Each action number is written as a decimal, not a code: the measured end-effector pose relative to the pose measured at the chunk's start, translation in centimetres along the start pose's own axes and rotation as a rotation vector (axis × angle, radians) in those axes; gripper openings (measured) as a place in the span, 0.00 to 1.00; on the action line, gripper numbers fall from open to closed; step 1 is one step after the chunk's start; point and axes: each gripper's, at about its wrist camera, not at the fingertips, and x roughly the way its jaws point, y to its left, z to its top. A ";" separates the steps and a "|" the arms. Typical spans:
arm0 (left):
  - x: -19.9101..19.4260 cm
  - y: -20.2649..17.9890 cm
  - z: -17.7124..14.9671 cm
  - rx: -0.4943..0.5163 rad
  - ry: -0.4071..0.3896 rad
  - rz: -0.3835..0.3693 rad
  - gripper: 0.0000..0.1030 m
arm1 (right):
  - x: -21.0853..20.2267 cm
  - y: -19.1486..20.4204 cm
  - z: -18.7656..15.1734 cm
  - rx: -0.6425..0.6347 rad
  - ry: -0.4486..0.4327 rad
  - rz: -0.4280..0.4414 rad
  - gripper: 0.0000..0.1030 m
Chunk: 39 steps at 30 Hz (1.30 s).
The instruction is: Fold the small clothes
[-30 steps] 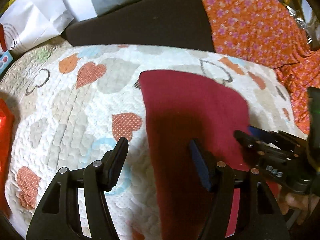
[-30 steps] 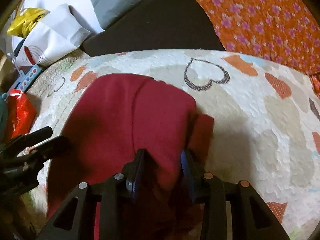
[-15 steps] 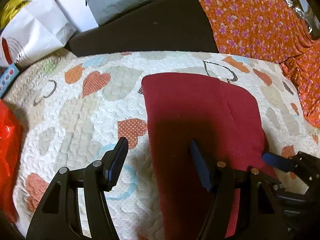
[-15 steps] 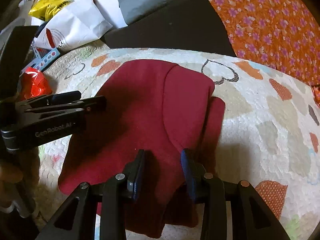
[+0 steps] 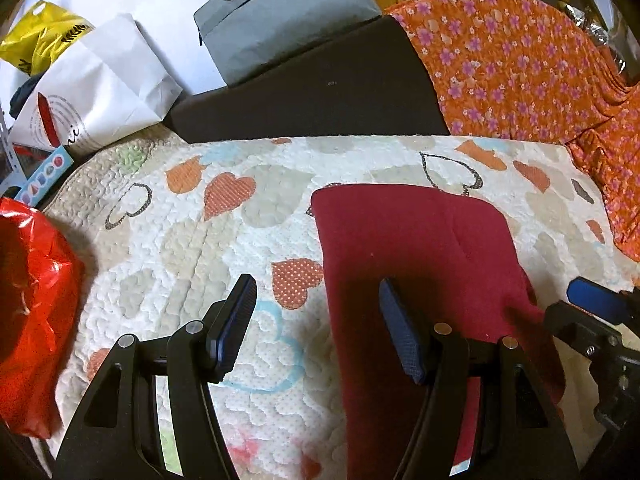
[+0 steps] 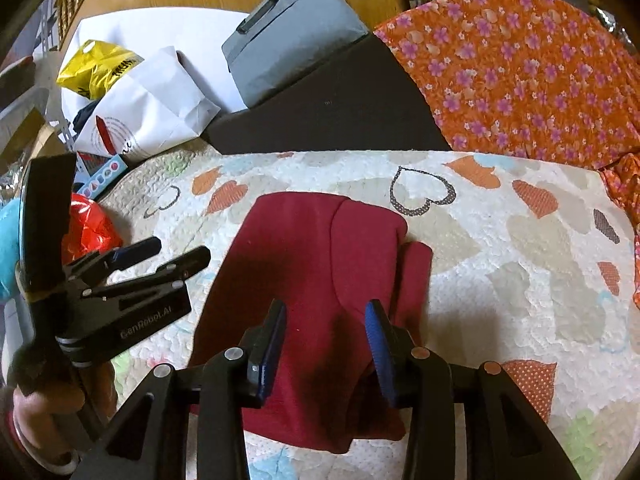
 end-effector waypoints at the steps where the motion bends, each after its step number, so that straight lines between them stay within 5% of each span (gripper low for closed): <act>1: -0.2 0.0 -0.1 0.000 0.000 0.002 0.62 | 0.0 0.1 0.1 0.006 -0.001 -0.001 0.39; 6: -1.1 -0.5 -0.2 0.048 -0.034 0.091 0.62 | 0.0 0.1 0.1 0.019 0.000 0.009 0.39; 17: -1.5 0.2 0.0 0.002 -0.032 -0.012 0.62 | -0.1 0.6 0.1 0.019 0.002 0.012 0.39; 39: -1.4 0.0 -0.1 0.007 -0.026 -0.025 0.62 | 0.4 0.7 -0.2 0.028 0.019 0.027 0.39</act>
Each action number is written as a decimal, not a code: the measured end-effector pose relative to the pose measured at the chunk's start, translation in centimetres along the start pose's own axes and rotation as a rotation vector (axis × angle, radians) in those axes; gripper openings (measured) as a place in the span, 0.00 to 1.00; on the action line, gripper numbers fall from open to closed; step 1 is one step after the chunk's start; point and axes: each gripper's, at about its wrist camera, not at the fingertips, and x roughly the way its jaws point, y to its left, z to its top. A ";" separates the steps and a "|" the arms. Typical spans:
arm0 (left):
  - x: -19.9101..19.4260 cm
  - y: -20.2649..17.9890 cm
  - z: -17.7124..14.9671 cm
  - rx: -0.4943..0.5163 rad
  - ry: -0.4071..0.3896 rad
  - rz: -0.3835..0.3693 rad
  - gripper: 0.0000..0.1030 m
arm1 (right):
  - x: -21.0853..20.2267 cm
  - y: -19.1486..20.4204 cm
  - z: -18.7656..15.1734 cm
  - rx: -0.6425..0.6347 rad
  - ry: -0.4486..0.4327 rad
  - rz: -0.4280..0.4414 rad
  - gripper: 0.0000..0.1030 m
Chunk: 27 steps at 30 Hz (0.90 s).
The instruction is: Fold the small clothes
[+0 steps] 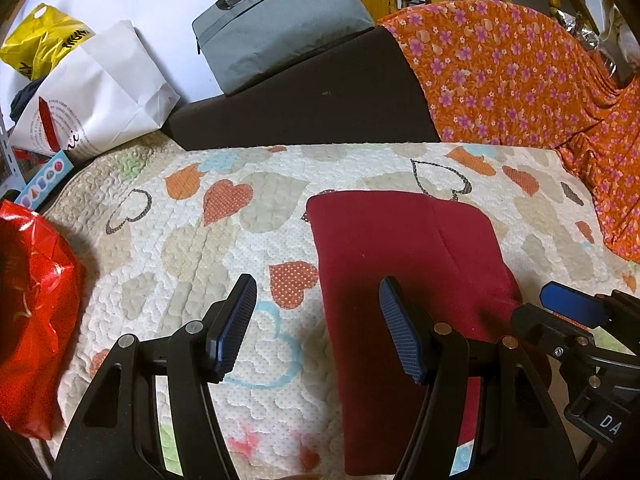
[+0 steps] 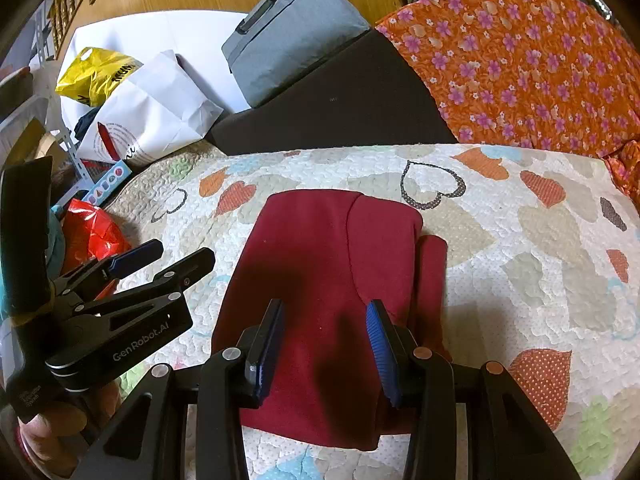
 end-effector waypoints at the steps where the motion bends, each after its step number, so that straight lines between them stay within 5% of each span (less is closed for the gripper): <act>1: 0.0 0.0 0.0 -0.001 -0.001 0.003 0.62 | 0.0 0.0 0.0 0.002 -0.001 0.001 0.39; 27: 0.6 1.6 -0.1 -0.043 0.024 0.012 0.62 | 0.5 -0.2 -0.4 0.012 0.020 0.011 0.39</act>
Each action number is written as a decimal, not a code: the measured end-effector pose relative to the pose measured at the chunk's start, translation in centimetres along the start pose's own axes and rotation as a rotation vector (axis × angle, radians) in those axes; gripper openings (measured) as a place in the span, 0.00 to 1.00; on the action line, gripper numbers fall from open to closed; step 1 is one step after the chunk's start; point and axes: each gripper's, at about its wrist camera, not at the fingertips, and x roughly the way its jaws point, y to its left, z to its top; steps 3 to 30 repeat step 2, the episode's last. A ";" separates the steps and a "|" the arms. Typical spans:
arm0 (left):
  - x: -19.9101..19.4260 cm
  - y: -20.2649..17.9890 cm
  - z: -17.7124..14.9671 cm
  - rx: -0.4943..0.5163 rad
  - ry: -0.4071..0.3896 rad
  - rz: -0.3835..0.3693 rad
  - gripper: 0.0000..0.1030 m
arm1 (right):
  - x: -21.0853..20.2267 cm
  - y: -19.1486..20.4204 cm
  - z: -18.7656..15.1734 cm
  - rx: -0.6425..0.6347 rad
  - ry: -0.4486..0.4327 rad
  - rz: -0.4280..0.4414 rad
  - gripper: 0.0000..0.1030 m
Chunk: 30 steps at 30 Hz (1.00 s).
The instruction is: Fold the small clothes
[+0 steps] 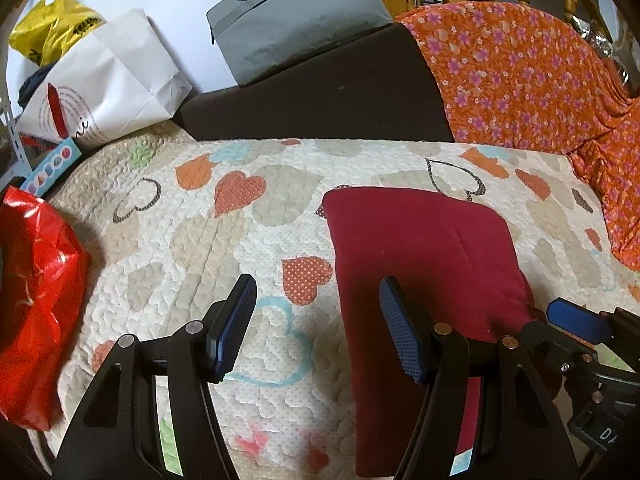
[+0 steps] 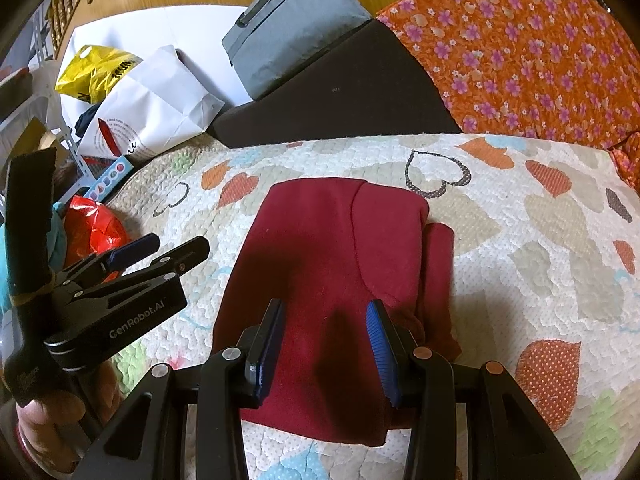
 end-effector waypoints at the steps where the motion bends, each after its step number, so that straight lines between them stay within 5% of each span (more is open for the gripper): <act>1: 0.1 0.1 0.0 -0.010 0.007 -0.006 0.62 | 0.0 -0.1 0.0 0.003 0.000 0.000 0.39; 30: 0.2 0.2 0.1 -0.017 0.012 -0.010 0.62 | 0.0 -0.1 0.0 0.003 0.000 0.000 0.39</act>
